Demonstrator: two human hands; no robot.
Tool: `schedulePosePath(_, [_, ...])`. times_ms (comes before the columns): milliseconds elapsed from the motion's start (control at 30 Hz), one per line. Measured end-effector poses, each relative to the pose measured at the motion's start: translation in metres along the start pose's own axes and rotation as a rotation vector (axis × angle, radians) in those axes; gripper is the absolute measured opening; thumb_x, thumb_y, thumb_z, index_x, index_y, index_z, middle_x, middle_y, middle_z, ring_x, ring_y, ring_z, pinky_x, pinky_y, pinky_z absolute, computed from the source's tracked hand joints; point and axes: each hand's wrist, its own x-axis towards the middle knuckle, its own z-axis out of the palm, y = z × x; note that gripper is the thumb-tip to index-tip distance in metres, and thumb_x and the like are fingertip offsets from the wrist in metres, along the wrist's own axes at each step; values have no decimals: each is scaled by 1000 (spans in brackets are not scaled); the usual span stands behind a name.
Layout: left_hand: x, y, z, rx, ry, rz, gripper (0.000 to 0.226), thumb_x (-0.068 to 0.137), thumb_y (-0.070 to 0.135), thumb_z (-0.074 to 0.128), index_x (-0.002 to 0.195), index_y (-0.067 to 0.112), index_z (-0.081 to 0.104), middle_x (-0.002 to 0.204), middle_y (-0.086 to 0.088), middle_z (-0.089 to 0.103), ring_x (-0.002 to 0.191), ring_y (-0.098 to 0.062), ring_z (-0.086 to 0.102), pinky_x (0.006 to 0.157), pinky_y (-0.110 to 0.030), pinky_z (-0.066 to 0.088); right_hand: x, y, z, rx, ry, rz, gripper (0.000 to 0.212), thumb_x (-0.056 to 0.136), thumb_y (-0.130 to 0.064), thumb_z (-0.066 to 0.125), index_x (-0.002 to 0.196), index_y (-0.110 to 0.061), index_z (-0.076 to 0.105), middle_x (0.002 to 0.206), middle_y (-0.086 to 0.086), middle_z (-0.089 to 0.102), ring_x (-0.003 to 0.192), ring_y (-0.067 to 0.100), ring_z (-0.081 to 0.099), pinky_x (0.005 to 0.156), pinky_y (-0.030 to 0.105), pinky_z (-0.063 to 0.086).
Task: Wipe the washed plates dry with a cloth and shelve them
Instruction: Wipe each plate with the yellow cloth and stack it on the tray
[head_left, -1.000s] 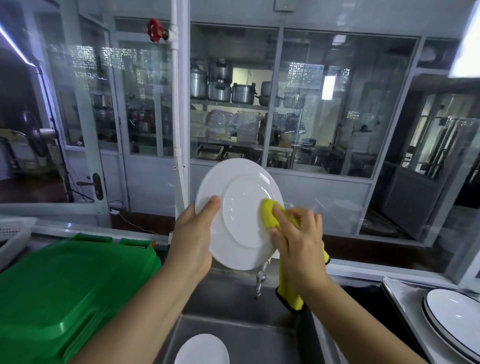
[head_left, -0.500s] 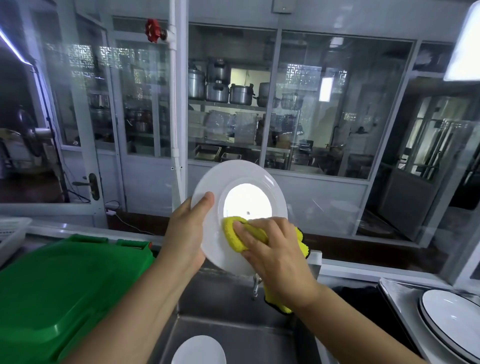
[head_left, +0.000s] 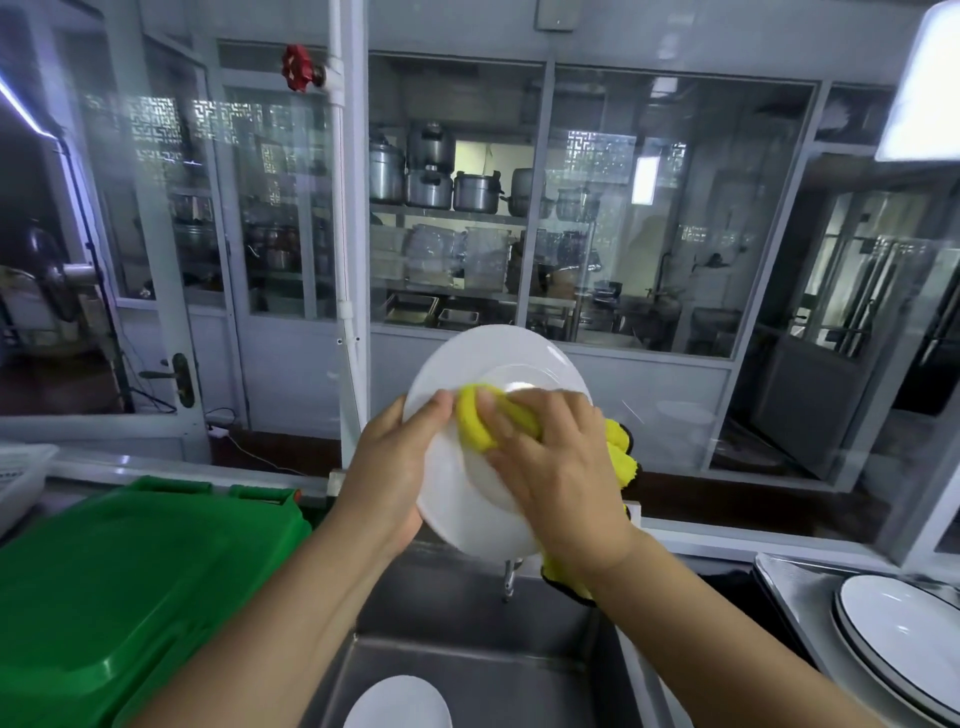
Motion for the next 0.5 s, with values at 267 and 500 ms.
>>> schedulePosePath(267, [0, 10, -7, -18, 56, 41, 13, 90, 26, 59, 85, 26, 70, 83, 1, 74, 77, -19, 69, 64, -31, 55, -11, 19, 0, 0, -20, 306, 40, 94, -32, 46, 125, -16, 63, 110, 13, 56, 94, 26, 41, 78, 43, 46])
schedulePosePath(500, [4, 3, -7, -60, 96, 33, 12, 91, 24, 57, 94, 23, 69, 88, -4, 74, 82, -24, 70, 67, -35, 53, -36, -31, 4, 44, -36, 247, 41, 102, -42, 31, 128, -22, 55, 107, 9, 55, 91, 25, 44, 70, 41, 47])
